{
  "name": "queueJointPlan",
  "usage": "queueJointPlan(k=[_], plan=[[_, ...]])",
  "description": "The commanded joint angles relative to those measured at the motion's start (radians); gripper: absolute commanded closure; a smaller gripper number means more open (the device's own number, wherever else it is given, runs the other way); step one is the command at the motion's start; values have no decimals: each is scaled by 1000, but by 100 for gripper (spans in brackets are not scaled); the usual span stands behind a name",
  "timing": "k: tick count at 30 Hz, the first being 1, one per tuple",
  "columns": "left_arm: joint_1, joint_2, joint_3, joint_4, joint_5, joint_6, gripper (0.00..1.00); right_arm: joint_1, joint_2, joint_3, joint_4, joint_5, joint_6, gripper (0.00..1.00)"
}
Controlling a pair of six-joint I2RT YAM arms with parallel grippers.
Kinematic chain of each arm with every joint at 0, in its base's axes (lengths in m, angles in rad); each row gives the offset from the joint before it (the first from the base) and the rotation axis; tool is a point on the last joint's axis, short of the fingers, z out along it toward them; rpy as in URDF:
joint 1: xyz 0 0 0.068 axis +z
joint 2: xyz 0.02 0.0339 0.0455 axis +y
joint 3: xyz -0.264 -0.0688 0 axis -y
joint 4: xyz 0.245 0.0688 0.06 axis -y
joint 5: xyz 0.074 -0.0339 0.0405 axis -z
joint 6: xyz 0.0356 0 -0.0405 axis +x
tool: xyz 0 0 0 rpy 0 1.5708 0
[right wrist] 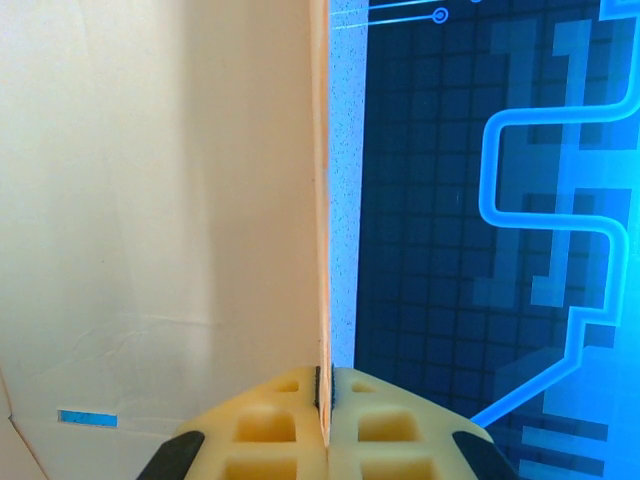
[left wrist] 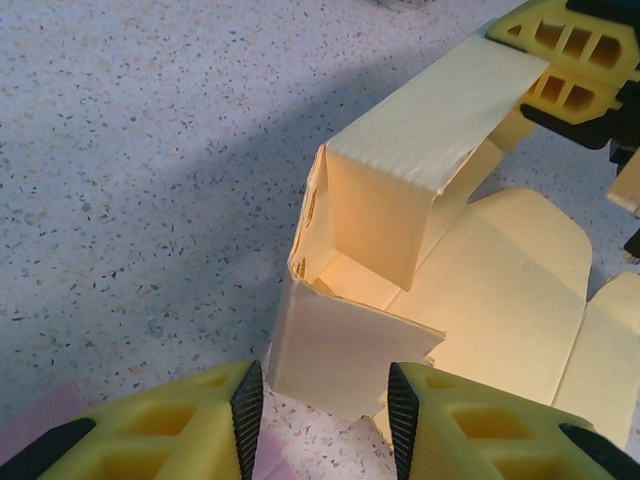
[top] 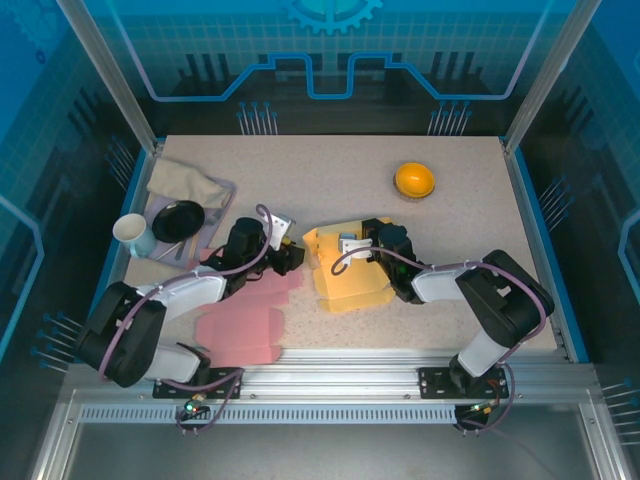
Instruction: Fold the paper box
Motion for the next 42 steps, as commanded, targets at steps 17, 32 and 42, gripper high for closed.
queueJointPlan(k=[17,32,42], plan=[[6,191,120,70,104,10,65,3,8,-12,-11,-6,21,100],[-85,228,148,90,93,-38,71,16,22,-9,-4,22,-1,100],[-132,257,172,93,-63,-71,66,27,25,-12,-6,30,4,100]])
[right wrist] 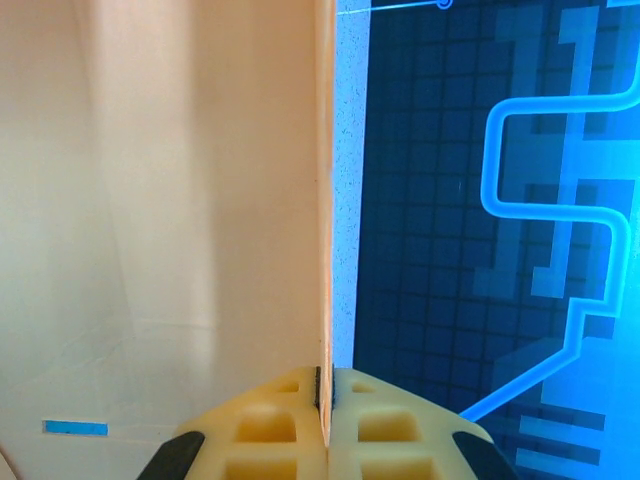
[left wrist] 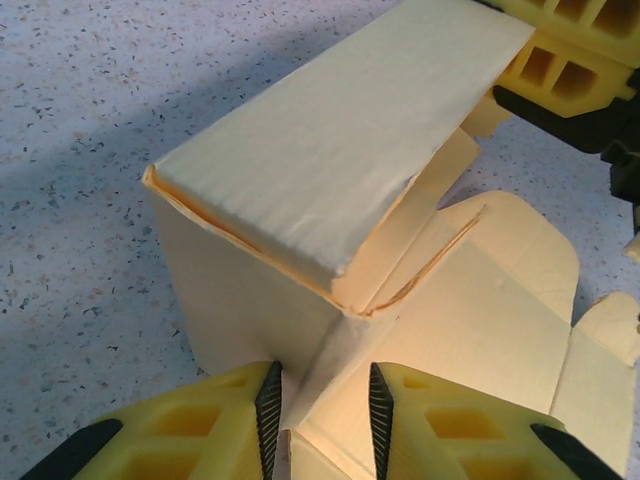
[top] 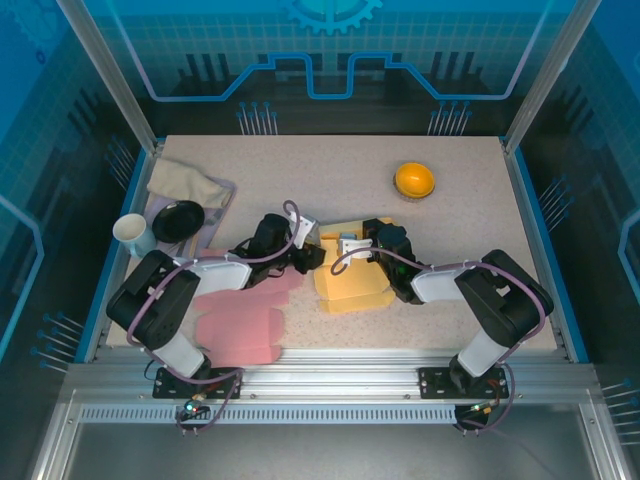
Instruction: Fold the paper box
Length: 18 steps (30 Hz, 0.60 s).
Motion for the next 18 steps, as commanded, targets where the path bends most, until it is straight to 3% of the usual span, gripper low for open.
queueJointPlan(k=[1,7,18], plan=[[-30,26,47,17,-86,-14,65,19,23,-11,-3,0,8,100],[-70,51,71,-5,-238,-34,63,23,20,-10,-4,2,-7,100],[-101,73,67,40,-394,-86,63,68,67,-38,48,51,-64,100]])
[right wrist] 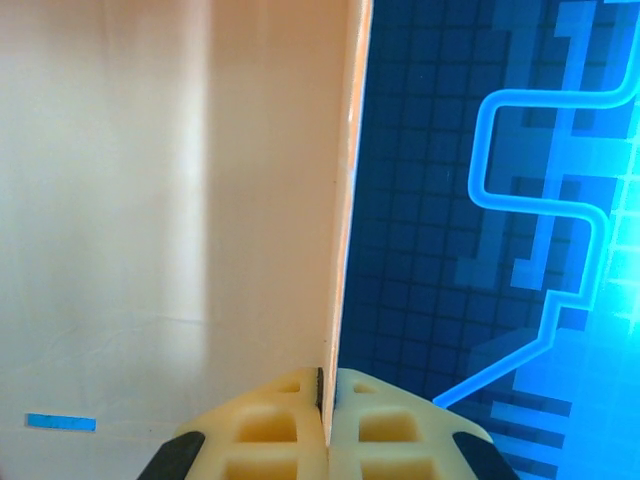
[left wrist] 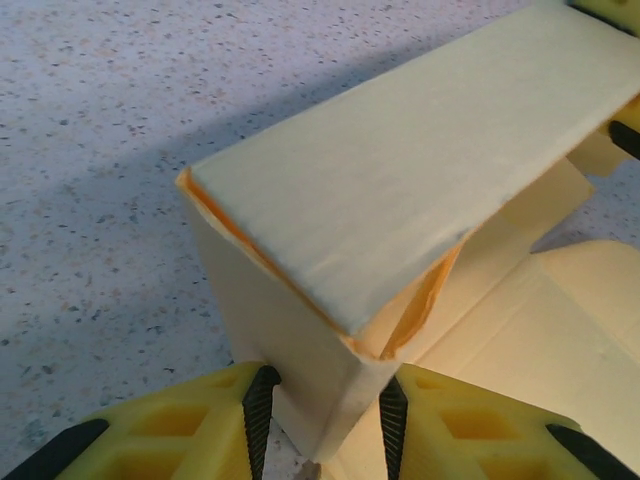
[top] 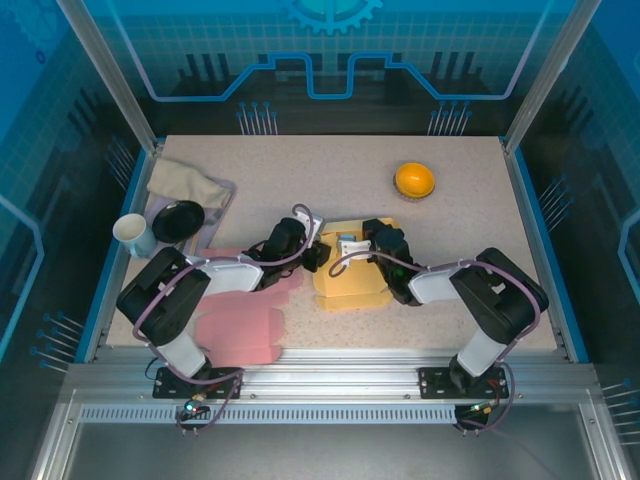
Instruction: Fold the paper box
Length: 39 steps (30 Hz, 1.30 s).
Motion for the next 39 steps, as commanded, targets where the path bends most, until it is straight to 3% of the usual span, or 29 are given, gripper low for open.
queueJointPlan(k=[1,12,22,30,33,39], plan=[[-21,28,31,33,-121,-33,63,46,35,-31,-7,-15,5,100],[-52,82,60,-39,-344,-39,71,48,1,-35,-38,2,39,100],[-71,97,33,-34,-426,34,85,29,-147,4,-200,-53,171,77],[-75,99,18,-2,-455,58,86,-15,-378,83,-509,-238,374,58],[-74,100,15,6,-456,61,86,-24,-440,123,-662,-311,434,56],[-75,94,21,4,-456,60,87,-26,-502,170,-778,-417,533,50]])
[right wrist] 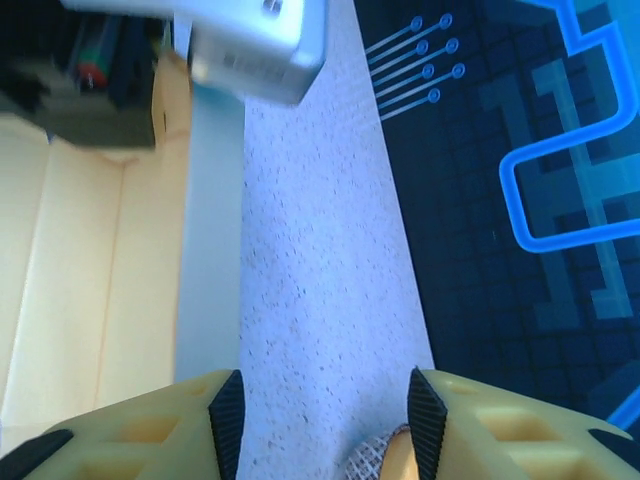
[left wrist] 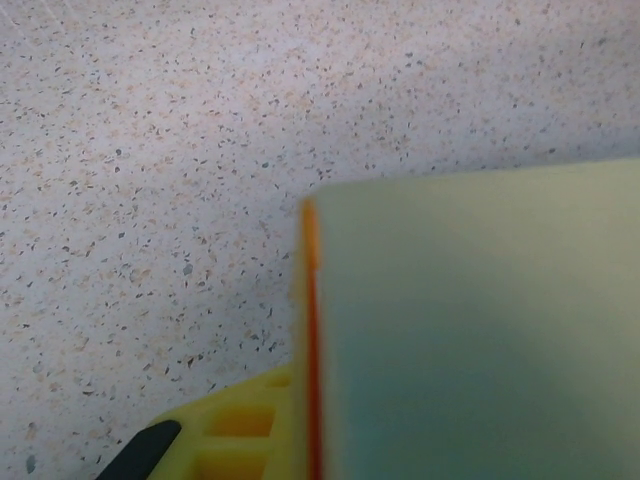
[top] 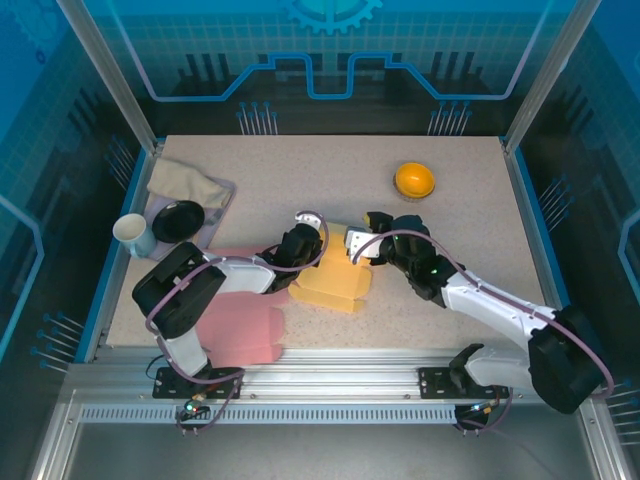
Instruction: Fold the paper box
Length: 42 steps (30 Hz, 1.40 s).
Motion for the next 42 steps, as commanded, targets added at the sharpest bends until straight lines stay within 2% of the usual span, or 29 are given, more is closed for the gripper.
queueJointPlan(k=[1,10,17,20,31,36,42], plan=[[-3,10,-22,-18,-25,30,87,-12,-31,67,-104,-96,129,50],[-4,-7,-66,32,-23,27,87,-50,-19,185,-187,-101,491,50],[-3,-11,-95,86,-7,37,87,-67,76,267,-276,-83,714,52],[-3,-14,-101,96,5,44,87,-66,119,259,-249,-109,800,52],[-4,-7,-120,149,48,69,86,-68,334,295,-279,-129,870,52],[-5,10,-102,120,20,61,84,-72,363,283,-293,-130,874,52],[-4,16,-109,128,11,48,78,-73,372,272,-292,-134,871,52]])
